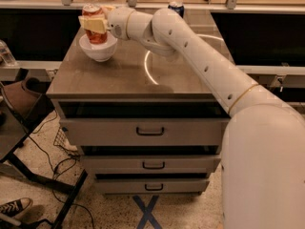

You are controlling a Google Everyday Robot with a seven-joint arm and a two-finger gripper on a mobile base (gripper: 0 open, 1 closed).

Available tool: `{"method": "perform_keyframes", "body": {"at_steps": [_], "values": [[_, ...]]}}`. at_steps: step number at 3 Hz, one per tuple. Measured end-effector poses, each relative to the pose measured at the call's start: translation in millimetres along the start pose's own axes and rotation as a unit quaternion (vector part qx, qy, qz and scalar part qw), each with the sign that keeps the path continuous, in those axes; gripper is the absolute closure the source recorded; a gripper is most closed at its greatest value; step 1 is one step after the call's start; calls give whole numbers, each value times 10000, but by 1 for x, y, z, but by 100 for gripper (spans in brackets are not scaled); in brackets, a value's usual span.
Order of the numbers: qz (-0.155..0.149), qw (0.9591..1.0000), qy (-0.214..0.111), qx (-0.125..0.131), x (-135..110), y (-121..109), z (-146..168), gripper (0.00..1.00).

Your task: Place coke can into white bowl

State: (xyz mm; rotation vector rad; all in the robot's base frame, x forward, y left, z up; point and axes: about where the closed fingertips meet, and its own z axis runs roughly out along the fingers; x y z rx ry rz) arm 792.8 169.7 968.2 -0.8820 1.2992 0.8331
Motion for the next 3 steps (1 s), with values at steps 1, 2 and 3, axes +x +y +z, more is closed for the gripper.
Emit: {"method": "perform_keyframes", "body": {"at_steps": [1,2,3], "values": [[17,9999,93,-54,10,6,10,100],[-1,9995,306,-86,20,9,13,100],[-30,9989,468,-72,27,9,11,100]]}}
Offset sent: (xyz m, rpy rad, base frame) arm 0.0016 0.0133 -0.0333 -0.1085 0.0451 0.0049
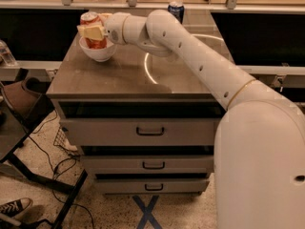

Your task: Place coke can into white bowl

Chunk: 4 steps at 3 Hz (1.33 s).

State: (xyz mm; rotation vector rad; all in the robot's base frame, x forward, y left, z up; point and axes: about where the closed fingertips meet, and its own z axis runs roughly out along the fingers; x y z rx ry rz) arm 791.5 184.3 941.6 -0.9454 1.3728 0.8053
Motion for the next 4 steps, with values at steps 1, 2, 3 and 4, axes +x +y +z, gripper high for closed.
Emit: {"method": "perform_keyframes", "body": {"at_steps": [1,2,3,4], "values": [[35,9999,65,132,5,-4,-8,100],[41,9999,65,102,5,0,-5,75],[44,9999,64,82,5,1,-2,51],[47,10000,63,62,5,4,0,28]]}}
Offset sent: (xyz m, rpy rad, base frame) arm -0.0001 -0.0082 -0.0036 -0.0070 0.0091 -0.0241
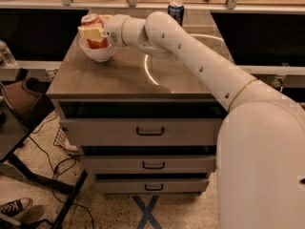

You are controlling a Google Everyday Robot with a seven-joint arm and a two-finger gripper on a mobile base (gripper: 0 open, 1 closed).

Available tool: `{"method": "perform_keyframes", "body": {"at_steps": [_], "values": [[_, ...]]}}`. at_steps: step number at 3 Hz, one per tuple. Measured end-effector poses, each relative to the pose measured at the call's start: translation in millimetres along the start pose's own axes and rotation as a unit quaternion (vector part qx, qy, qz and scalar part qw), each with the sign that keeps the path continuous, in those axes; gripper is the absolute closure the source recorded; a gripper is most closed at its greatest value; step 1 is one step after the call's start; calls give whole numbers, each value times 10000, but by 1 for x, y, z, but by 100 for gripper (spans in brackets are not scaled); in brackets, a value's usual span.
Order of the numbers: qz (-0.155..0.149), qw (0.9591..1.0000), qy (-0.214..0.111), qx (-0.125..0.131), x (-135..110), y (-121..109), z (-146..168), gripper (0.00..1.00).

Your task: Place coke can into white bowl

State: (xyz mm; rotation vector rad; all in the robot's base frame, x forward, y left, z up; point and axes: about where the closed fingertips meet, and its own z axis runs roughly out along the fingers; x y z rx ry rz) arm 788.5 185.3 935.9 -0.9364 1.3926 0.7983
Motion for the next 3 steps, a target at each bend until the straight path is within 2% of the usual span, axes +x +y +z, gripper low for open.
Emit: {"method": "perform_keyframes", "body": {"at_steps": [1,2,3], "values": [[3,10000,-1,-22,0,2,2,5],[5,10000,-2,-34,0,3,4,0],[5,10000,-2,-34,0,4,4,0]]}}
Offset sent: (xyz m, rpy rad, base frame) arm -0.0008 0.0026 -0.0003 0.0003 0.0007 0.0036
